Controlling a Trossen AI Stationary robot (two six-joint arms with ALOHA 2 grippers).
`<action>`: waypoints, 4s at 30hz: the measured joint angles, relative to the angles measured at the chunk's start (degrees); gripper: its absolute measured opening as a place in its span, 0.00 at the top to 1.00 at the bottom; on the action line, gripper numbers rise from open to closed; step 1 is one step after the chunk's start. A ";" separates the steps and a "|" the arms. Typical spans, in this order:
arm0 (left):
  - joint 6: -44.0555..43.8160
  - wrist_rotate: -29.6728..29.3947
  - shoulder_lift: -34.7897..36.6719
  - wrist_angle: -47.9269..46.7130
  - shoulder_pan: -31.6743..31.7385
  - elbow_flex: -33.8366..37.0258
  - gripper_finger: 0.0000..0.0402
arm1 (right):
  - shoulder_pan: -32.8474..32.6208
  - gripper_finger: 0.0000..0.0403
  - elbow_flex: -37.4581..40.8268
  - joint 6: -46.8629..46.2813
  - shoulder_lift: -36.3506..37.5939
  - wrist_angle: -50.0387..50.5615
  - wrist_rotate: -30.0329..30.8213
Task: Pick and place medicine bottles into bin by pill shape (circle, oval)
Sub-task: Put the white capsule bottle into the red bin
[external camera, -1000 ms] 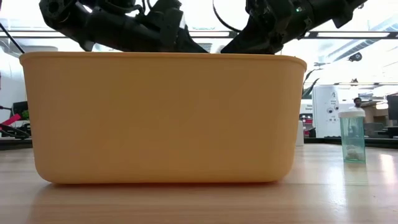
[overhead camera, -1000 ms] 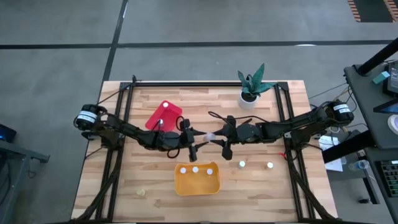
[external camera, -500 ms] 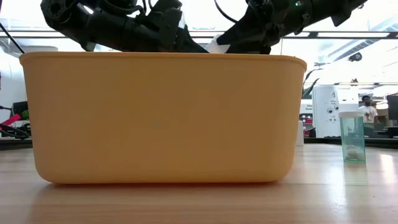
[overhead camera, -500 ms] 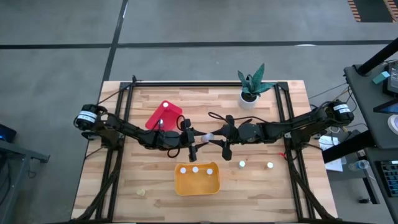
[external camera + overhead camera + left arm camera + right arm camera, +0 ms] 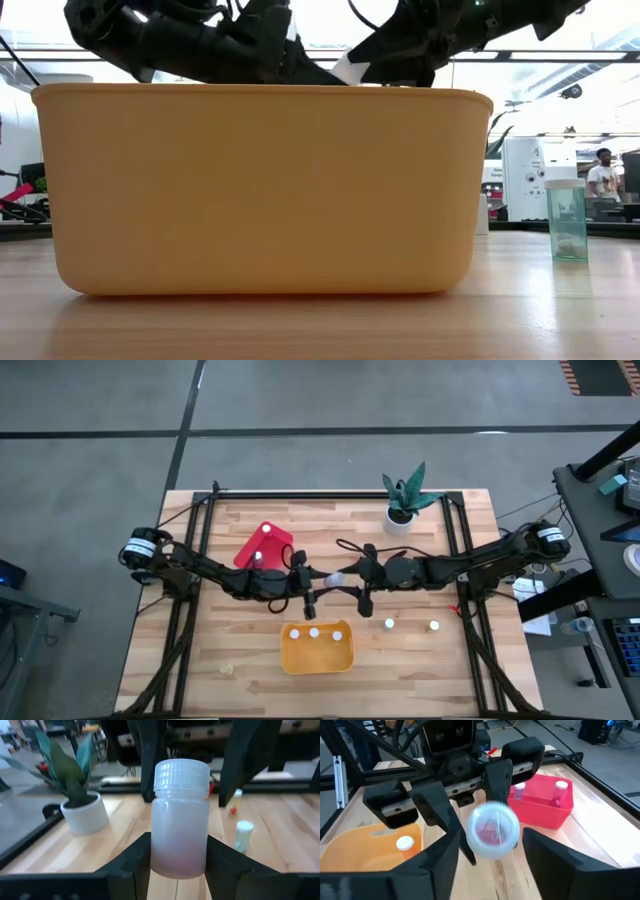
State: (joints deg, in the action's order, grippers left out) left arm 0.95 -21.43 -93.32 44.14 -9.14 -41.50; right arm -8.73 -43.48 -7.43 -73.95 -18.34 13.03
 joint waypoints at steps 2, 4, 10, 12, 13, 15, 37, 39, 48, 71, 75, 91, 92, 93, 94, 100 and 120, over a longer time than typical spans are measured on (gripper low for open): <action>1.03 0.08 0.00 2.80 -0.27 0.79 0.69 | -0.12 0.42 0.02 0.64 0.85 0.58 0.00; 1.35 0.27 0.00 5.01 -0.33 1.49 0.69 | -0.56 0.39 0.02 1.16 1.98 0.78 0.03; 1.64 4.24 0.00 15.66 -0.33 5.29 0.69 | -3.01 0.36 0.55 2.52 4.19 0.67 0.03; 2.41 6.24 0.00 20.02 -0.33 6.37 0.69 | -3.77 0.37 1.19 2.54 4.19 -0.54 0.03; 2.53 6.97 0.00 21.52 -0.35 6.74 0.69 | -4.10 0.38 1.67 2.58 4.07 -1.94 0.03; 2.72 7.77 0.00 23.34 -0.35 7.22 0.69 | -4.49 0.39 2.64 3.13 3.38 -6.65 0.08; 2.90 10.97 0.00 25.91 -0.70 7.30 0.69 | -4.48 0.41 3.40 9.48 -11.08 -35.67 3.50; 2.90 10.95 0.00 25.93 -0.70 7.30 0.69 | -4.48 0.42 3.41 9.67 -11.67 -36.75 3.50; 3.07 10.88 0.00 25.84 -0.70 7.30 0.66 | -4.27 0.50 3.41 9.98 -12.04 -37.74 3.50; 1.82 10.18 0.00 25.05 -0.68 7.51 0.65 | -3.63 0.71 3.43 7.54 -12.02 -37.02 3.57; 1.10 10.01 0.00 25.03 -0.68 7.67 0.64 | -3.61 0.71 3.39 7.27 -12.02 -36.45 3.52; 1.35 9.94 1.69 21.33 -0.70 8.52 0.35 | -3.58 0.71 3.39 7.44 -12.04 -32.90 3.68; 1.31 9.94 1.88 21.02 -0.71 8.58 0.35 | -3.58 0.71 3.39 7.44 -12.04 -32.67 3.70; 1.29 9.96 2.31 20.13 -0.73 8.76 0.34 | -3.58 0.71 3.39 7.46 -12.00 -32.49 3.70; 1.29 9.92 2.78 19.09 -0.70 8.85 0.34 | -3.58 0.71 3.39 7.49 -11.99 -32.36 3.68; 1.19 9.85 7.30 10.95 -0.70 8.98 0.34 | -3.58 0.71 3.39 7.53 -10.84 -26.69 4.19; 1.02 4.39 4.33 8.36 -0.09 4.35 0.35 | -3.61 0.71 0.59 7.04 -9.40 -11.98 11.07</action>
State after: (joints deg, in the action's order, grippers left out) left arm 1.97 -17.04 -88.99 52.50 -9.23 -37.15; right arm -12.34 -42.89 -0.39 -83.35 -30.33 24.10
